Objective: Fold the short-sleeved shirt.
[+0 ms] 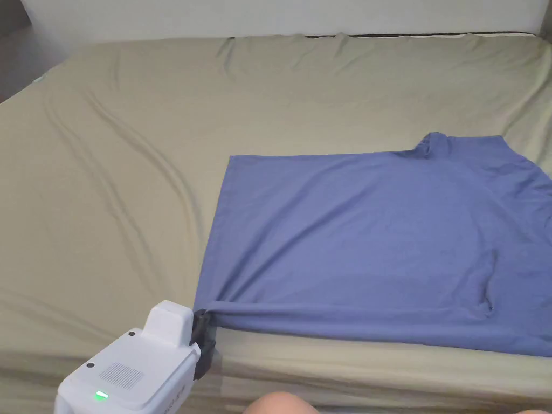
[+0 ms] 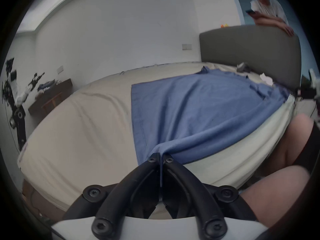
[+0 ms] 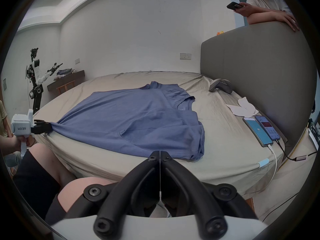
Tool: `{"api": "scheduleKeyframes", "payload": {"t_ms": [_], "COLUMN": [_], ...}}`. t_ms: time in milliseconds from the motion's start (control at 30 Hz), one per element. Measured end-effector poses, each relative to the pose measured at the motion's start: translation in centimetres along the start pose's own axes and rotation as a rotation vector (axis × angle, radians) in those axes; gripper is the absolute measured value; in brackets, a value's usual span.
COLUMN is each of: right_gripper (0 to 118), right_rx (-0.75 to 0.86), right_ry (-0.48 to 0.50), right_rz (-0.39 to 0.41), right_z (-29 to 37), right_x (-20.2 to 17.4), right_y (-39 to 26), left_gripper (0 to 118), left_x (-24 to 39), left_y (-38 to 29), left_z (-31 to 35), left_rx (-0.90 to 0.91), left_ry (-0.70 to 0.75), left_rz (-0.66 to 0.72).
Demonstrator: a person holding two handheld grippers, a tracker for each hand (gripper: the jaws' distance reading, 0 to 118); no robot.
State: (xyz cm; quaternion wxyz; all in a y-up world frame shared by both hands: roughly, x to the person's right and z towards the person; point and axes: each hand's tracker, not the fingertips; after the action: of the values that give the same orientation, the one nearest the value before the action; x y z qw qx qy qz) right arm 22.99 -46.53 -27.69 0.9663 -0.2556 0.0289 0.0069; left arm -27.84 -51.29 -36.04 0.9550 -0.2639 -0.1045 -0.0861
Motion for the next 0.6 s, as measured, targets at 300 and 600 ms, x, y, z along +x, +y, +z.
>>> {"api": "scheduleKeyframes", "payload": {"t_ms": [300,600], "right_gripper": [97,15], "right_rx": [-0.039,-0.073], "right_ry": [-0.101,-0.020], "right_rz": [0.001,-0.028], "right_z": [-4.1,-8.6], "right_x": [4.2,7.6], "right_y": [-0.8,-1.9], "left_gripper": [0,0], "left_x": [-1.4,-0.4], "left_y": [1.5,2.0], "left_z": [2.0,1.9], "left_rx": [0.028,-0.015], "left_ry": [-0.042,-0.035], "left_rz": [0.099,0.110]}}
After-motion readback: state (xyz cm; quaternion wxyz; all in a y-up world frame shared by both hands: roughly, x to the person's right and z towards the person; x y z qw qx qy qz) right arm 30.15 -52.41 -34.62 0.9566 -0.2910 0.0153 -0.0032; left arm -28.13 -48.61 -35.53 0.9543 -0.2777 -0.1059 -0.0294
